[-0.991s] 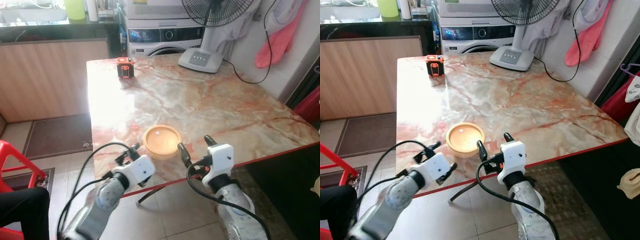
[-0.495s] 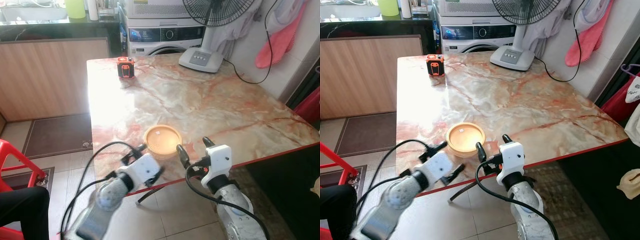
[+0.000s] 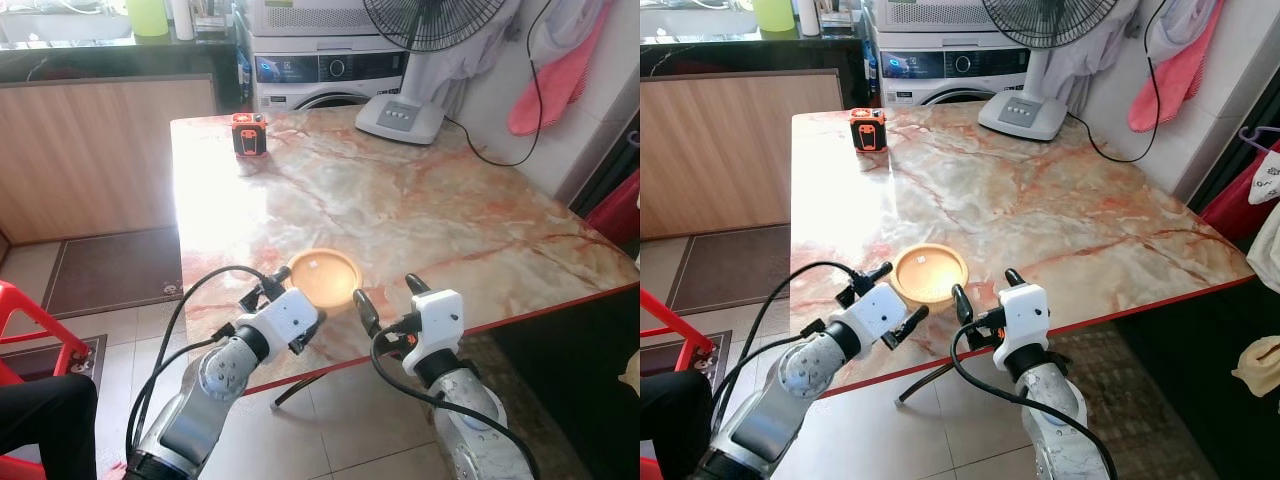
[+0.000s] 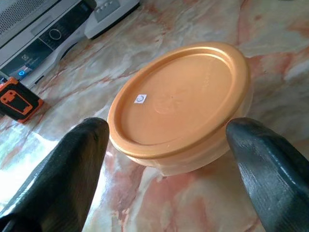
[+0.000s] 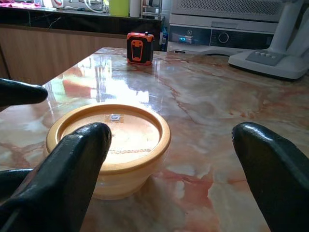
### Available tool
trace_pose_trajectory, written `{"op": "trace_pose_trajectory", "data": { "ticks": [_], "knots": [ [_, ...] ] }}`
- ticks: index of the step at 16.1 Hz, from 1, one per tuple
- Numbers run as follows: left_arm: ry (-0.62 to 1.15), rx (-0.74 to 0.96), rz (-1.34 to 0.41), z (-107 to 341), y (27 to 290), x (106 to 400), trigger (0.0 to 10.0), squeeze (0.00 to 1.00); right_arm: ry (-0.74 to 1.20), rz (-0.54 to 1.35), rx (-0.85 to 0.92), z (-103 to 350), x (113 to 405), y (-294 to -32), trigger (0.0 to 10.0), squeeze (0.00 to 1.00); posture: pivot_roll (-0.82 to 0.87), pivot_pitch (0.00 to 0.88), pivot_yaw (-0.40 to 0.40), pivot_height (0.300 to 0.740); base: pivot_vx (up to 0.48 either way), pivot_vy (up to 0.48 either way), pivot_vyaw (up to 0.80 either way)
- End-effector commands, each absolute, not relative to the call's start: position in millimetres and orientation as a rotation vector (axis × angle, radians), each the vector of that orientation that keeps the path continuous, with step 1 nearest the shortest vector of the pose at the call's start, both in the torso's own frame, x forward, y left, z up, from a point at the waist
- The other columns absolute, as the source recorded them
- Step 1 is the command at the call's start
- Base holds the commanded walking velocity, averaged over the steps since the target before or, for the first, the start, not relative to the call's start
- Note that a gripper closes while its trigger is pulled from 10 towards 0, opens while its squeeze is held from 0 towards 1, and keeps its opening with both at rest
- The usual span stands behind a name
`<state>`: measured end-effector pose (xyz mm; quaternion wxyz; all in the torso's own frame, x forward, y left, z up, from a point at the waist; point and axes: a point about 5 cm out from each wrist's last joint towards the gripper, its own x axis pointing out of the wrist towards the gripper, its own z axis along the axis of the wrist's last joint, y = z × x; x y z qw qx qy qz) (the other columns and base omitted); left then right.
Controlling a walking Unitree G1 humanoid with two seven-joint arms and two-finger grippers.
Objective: Restocking fridge
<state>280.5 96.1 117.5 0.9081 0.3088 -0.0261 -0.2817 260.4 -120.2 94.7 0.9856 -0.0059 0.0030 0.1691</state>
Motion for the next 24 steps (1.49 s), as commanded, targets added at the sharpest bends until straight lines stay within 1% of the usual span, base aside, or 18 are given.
{"op": "trace_pose_trajectory", "data": {
  "ticks": [1,6,8,11,12,13,15,16,18,19,20,21,22,24],
  "knots": [
    [-0.065,0.649,-0.575,118.2,97.1,281.8,10.0,0.0,0.007,0.342,-0.03,95.5,262.5,-121.0,10.0,0.0,-0.06,0.0,-0.086,0.74,0.0,0.0,0.0],
    [-0.045,0.675,-0.542,116.4,105.0,279.5,10.0,0.0,0.009,0.345,-0.031,95.3,262.3,-120.8,10.0,0.0,-0.06,0.0,-0.087,0.74,0.0,0.0,0.0],
    [0.0,0.718,-0.433,114.4,122.8,280.3,10.0,0.0,0.01,0.348,-0.031,95.2,262.3,-120.7,10.0,0.0,-0.06,0.0,-0.089,0.74,0.0,0.0,0.0],
    [0.016,0.743,-0.344,115.8,137.4,281.8,10.0,0.0,0.011,0.35,-0.032,95.0,262.6,-120.4,10.0,0.0,-0.05,0.0,-0.092,0.74,0.0,0.0,0.0],
    [0.013,0.744,-0.289,118.8,145.0,283.1,10.0,0.0,0.012,0.352,-0.032,94.8,262.8,-120.3,10.0,0.0,-0.05,0.0,-0.093,0.74,0.0,0.0,0.0],
    [-0.025,0.717,-0.261,126.8,147.2,284.0,10.0,0.0,0.012,0.354,-0.033,94.5,263.3,-120.2,10.0,0.0,-0.05,0.0,-0.094,0.74,0.0,0.0,0.0],
    [-0.062,0.695,-0.281,131.8,143.8,283.9,10.0,0.0,0.013,0.354,-0.032,94.4,263.4,-120.1,10.0,0.0,-0.05,0.0,-0.093,0.74,0.0,0.0,0.0],
    [-0.135,0.669,-0.325,140.3,136.6,282.1,10.0,0.0,0.013,0.354,-0.033,94.0,263.4,-120.1,10.0,0.0,-0.05,0.0,-0.092,0.74,0.0,0.0,0.0],
    [-0.217,0.635,-0.309,153.2,133.3,280.7,10.0,0.0,0.015,0.351,-0.033,93.6,263.2,-120.5,10.0,0.0,-0.05,0.0,-0.091,0.74,0.0,0.0,0.0],
    [-0.311,0.597,-0.301,168.4,129.5,278.2,10.0,0.0,0.016,0.346,-0.035,93.4,263.3,-120.9,10.0,0.0,-0.05,0.0,-0.091,0.74,0.0,0.0,0.0],
    [-0.371,0.562,-0.313,178.2,125.4,275.5,10.0,0.0,0.025,0.331,-0.048,92.5,264.0,-123.0,10.0,0.0,-0.05,0.0,-0.092,0.74,0.0,0.0,0.0],
    [-0.42,0.506,-0.336,188.2,119.9,273.8,10.0,0.0,0.057,0.277,-0.04,89.3,267.0,-130.1,10.0,0.0,-0.05,0.0,-0.093,0.74,0.0,0.0,0.0],
    [-0.417,0.421,-0.373,191.8,113.2,274.8,10.0,0.0,0.09,0.196,-0.014,87.4,271.4,-140.8,10.0,0.0,-0.05,0.0,-0.093,0.74,0.0,0.0,0.0],
    [-0.367,0.319,-0.388,184.4,109.1,278.7,10.0,0.0,0.142,0.117,0.032,86.5,276.8,-150.5,10.0,0.0,-0.06,0.0,-0.092,0.74,0.0,0.0,0.0]
  ]
}}
